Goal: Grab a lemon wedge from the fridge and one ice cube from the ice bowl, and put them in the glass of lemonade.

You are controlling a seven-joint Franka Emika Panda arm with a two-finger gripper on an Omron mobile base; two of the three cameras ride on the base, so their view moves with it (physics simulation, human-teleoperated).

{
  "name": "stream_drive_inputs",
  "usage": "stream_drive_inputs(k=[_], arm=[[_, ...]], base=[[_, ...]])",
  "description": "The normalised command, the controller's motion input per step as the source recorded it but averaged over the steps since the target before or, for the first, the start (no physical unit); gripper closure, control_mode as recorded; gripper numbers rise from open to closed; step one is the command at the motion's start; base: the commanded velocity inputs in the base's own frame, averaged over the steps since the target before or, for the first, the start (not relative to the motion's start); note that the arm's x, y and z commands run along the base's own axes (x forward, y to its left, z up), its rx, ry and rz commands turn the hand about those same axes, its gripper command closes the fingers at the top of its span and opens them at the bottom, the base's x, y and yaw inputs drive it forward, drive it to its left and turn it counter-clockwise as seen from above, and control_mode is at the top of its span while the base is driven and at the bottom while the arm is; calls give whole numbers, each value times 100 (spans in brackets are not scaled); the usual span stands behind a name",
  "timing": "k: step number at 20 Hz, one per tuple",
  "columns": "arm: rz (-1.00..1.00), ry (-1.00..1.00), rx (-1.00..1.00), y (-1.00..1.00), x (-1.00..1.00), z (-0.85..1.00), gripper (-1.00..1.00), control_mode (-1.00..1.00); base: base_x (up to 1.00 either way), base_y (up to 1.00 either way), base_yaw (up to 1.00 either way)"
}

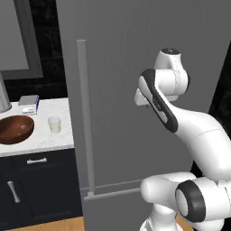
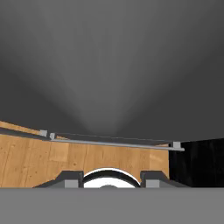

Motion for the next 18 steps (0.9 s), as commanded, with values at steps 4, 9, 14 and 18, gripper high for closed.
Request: stream_drive_inputs(k=[4,9,14,18], arm=[[0,-13,0,0,-39,-1,-100,-100],[3,-2,0,3,-29,0,-100,100],[0,0,0,0,0,0,-100,100],[0,0,0,0,0,0,-100,100]], base=[[0,0,0],[-10,22,2],[0,59,0],[0,45,0]])
